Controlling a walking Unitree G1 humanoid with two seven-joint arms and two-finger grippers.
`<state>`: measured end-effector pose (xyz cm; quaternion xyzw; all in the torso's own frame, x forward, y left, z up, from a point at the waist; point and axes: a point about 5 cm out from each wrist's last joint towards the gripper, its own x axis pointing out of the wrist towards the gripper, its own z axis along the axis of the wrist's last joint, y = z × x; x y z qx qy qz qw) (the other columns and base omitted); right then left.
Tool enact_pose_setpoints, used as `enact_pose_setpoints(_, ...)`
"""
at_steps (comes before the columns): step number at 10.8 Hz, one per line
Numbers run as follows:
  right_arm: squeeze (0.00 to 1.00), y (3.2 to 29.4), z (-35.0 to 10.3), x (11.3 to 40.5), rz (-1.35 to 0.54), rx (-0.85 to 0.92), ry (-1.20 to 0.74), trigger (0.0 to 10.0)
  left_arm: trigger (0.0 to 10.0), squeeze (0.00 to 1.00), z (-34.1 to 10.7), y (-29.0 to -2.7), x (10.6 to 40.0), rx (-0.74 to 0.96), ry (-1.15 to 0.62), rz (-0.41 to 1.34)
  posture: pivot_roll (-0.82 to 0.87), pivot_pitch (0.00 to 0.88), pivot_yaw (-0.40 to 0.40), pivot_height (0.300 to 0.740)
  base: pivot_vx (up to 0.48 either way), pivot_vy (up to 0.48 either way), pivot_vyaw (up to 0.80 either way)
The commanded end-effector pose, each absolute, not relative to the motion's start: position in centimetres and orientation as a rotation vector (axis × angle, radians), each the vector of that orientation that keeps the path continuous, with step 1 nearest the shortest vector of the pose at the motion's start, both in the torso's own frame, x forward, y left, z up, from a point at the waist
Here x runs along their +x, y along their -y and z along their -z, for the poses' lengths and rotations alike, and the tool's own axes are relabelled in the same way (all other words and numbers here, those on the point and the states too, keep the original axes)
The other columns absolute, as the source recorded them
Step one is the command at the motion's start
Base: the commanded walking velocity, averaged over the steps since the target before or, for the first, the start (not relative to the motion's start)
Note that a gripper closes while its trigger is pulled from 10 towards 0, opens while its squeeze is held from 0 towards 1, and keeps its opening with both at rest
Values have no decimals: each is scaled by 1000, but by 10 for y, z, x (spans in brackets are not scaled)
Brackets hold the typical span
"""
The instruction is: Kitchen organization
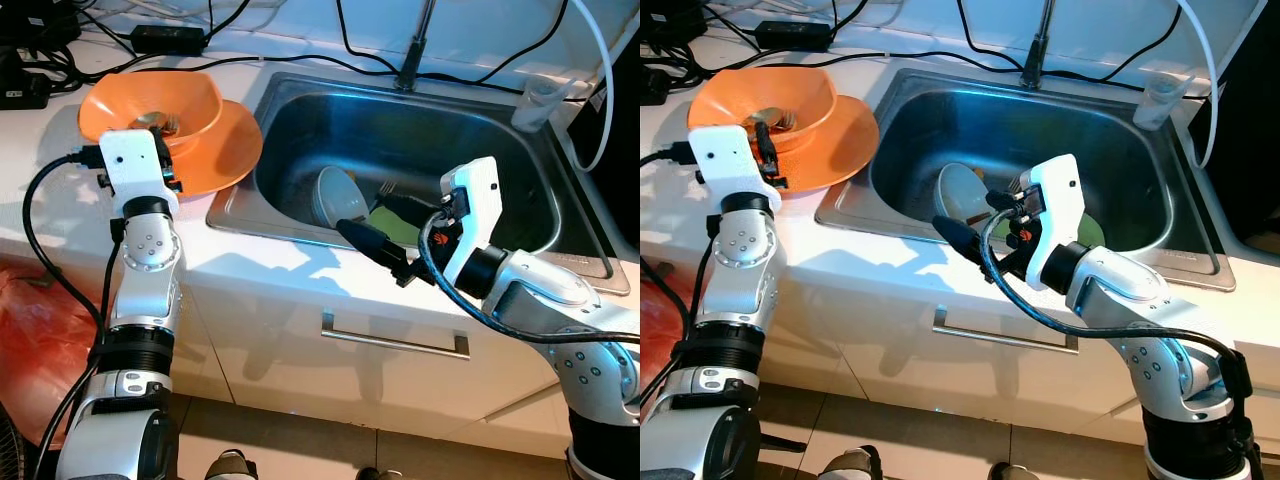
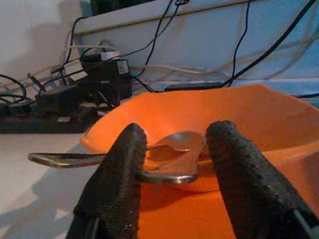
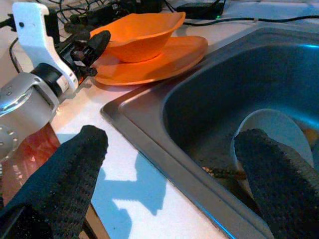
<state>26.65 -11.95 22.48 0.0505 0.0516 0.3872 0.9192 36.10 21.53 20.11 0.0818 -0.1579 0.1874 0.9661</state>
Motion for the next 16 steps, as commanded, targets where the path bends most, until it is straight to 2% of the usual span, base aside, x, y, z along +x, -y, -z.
enact_pose_setpoints(1, 0, 120, -228, 262, -818, 97, -100, 10000, 0, 0, -206, -213, 363, 158, 338, -362, -35, 125, -60, 740, 0, 0, 0)
enact_pose_setpoints(10, 0, 114, -236, 256, -891, 136, -59, 10000, 0, 0, -211, -209, 365, 150, 368, -340, -34, 124, -57, 740, 0, 0, 0)
enact_pose_setpoints(12, 0, 114, -236, 256, -887, 135, -56, 10000, 0, 0, -224, -204, 364, 151, 424, -323, -32, 119, -55, 740, 0, 0, 0)
enact_pose_setpoints(16, 0, 114, -238, 260, -879, 133, -44, 10000, 0, 0, -247, -174, 359, 99, 511, -218, -21, 103, -53, 740, 0, 0, 0)
